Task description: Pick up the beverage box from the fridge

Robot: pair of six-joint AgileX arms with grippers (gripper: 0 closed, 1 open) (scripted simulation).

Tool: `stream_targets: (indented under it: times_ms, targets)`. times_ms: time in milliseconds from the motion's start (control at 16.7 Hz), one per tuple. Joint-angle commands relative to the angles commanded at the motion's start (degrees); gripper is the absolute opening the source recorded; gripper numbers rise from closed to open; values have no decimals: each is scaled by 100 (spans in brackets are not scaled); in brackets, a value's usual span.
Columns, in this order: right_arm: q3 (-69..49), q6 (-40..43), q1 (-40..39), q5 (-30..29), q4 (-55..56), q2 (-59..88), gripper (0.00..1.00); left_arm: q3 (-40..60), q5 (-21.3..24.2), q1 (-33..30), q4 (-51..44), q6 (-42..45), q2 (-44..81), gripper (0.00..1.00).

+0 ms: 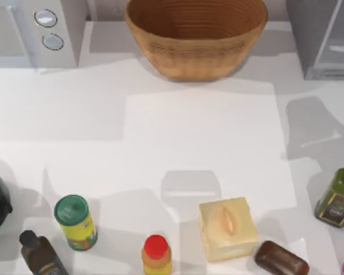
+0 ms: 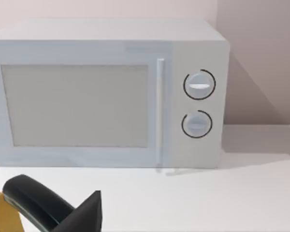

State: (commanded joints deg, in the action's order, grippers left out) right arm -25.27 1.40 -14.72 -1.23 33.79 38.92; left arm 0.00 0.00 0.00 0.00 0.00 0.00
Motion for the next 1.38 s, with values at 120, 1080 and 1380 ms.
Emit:
stream_targets:
  times_ms: [120, 1080, 1380]
  targets:
    - [-466, -39, -432, -6, 789, 1435, 0, 0, 0, 0, 0, 0, 0, 100]
    - [-2168, -217, -2638, 254, 3560, 7749, 0, 0, 0, 0, 0, 0, 0, 100]
    - [-2204, -222, -2616, 250, 3540, 7835, 0, 0, 0, 0, 0, 0, 0, 100]
